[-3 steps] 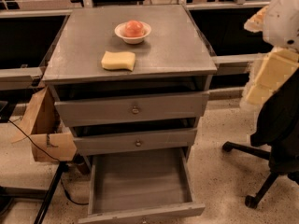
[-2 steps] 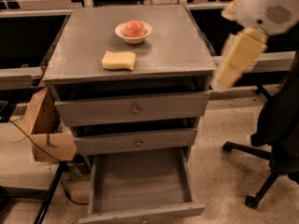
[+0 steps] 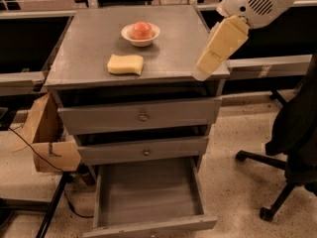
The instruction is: Place sponge into bottom drawer
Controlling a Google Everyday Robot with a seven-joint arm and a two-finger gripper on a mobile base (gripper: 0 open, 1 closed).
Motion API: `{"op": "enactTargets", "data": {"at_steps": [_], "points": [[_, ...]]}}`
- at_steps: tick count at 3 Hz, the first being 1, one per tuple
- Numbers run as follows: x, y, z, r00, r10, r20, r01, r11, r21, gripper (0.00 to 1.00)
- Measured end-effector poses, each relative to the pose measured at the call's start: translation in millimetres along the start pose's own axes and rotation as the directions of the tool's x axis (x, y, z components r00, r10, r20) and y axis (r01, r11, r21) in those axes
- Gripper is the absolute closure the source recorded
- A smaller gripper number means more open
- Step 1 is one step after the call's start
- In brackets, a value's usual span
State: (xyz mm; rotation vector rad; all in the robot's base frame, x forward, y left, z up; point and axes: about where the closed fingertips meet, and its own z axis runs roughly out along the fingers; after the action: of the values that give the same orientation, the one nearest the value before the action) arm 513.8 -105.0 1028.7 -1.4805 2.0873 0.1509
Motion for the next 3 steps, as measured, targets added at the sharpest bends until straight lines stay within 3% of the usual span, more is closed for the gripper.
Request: {"op": "enactTargets", "data": {"at_steps": [2, 3], "points": [[-7.1, -1.2, 14.9, 0.999, 0.031, 0.011, -0.031, 0.9995, 0.004, 0.0], [-19.9, -2.0, 47.1, 0.996, 0.084, 0.04, -0.084, 0.9965, 0.003, 0.0]]}}
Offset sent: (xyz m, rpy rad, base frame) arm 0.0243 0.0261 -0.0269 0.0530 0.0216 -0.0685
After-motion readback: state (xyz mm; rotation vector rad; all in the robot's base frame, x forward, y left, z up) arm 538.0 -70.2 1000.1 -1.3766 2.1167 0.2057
